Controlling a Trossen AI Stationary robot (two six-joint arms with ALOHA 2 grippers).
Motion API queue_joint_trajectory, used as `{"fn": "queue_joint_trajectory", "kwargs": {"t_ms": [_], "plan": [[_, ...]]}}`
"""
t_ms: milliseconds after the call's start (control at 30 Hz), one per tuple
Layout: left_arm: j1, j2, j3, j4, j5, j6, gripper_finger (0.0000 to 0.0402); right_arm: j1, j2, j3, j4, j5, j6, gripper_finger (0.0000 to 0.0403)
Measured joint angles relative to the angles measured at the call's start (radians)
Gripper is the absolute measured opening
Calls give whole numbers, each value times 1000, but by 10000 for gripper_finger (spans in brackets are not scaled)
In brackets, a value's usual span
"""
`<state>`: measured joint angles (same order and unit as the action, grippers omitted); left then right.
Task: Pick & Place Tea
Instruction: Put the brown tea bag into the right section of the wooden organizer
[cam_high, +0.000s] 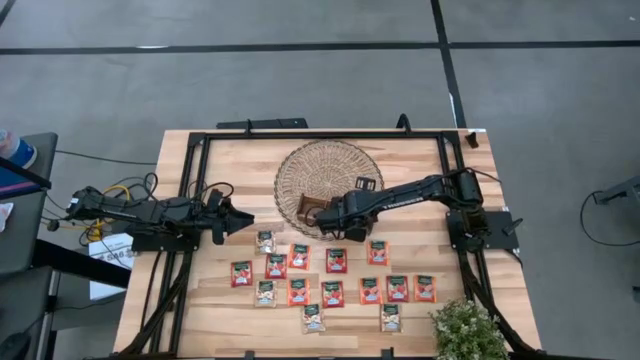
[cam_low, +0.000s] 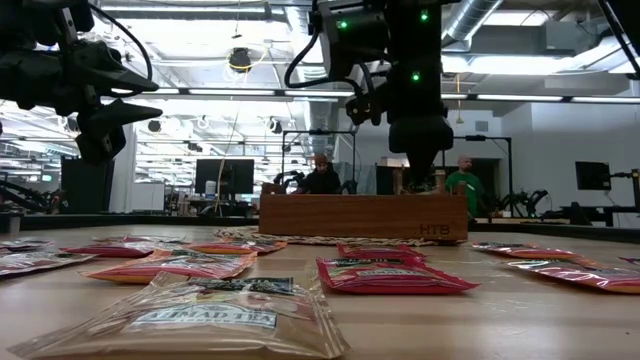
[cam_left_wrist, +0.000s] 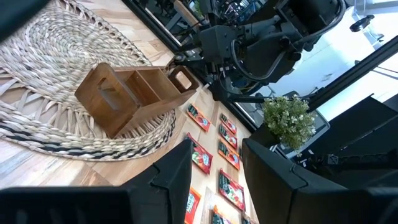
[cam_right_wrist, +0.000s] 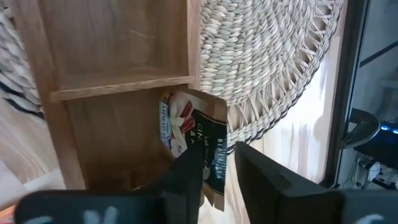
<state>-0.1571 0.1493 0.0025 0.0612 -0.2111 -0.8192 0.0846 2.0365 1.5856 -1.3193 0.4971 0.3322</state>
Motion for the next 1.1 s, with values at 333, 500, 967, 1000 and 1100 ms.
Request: {"fn": "queue_joint_trajectory", "kwargs": {"t_ms": [333, 500, 967, 1000, 1100], "plan": [[0, 0, 0, 0, -2, 11, 133, 6, 0, 15, -57, -11, -3, 114], [0, 0, 0, 0, -13, 25, 133, 22, 0, 72, -94, -12, -12, 112], [0, 0, 0, 1, -17, 21, 133, 39, -101, 130, -252, -56, 109, 111], [0, 0, 0, 1, -17, 21, 133, 42, -122, 131, -253, -73, 125, 111], [0, 0, 0, 2, -17, 20, 133, 56, -193, 130, -251, -150, 163, 111]]}}
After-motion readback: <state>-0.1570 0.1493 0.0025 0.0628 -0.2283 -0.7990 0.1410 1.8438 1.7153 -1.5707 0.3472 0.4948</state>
